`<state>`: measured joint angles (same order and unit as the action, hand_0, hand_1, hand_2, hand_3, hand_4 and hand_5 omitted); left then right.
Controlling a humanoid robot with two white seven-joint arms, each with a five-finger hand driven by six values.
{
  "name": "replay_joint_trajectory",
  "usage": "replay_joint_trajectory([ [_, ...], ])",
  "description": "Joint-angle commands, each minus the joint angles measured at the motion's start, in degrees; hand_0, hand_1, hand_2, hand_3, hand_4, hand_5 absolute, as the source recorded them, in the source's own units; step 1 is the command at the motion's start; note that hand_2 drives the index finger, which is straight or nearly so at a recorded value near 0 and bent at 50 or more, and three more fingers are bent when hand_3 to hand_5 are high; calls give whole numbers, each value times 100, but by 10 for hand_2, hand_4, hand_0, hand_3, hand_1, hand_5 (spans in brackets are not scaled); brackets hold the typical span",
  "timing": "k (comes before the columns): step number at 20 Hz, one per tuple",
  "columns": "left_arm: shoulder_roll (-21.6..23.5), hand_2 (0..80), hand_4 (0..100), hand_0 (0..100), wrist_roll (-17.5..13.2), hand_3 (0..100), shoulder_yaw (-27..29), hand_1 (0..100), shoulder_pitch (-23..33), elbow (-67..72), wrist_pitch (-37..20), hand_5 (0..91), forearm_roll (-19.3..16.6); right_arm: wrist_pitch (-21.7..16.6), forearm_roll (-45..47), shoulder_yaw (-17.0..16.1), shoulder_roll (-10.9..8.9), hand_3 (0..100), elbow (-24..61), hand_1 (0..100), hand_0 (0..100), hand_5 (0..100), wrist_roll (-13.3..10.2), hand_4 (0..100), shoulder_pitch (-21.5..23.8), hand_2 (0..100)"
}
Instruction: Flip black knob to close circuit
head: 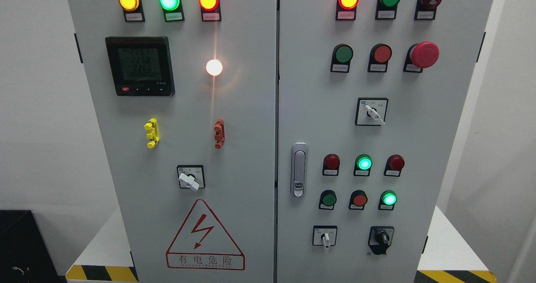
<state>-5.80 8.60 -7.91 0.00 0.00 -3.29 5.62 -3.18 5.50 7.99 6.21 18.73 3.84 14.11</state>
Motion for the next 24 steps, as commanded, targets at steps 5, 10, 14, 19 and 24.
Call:
replay_joint_trajectory([
  [5,0,0,0,120,1,0,0,556,132,-167,4,0,0,-16,3,1,3,0,-194,104,0,0,12,0,-5,0],
  [10,0,0,0,120,1,0,0,556,132,-167,4,0,0,-43,12,1,3,0,-159,104,0,0,20,0,-5,0],
  [14,0,0,0,120,1,0,0,556,132,-167,4,0,0,-253,38,-8,3,0,-133,103,0,0,99,0,-23,0],
  [19,0,0,0,120,1,0,0,556,132,-167,4,0,0,-438,425,-8,12,0,8,88,0,0,442,0,-93,0],
  [24,0,0,0,120,1,0,0,556,132,-167,4,0,0,-579,381,10,21,9,631,81,0,0,425,0,-23,0],
])
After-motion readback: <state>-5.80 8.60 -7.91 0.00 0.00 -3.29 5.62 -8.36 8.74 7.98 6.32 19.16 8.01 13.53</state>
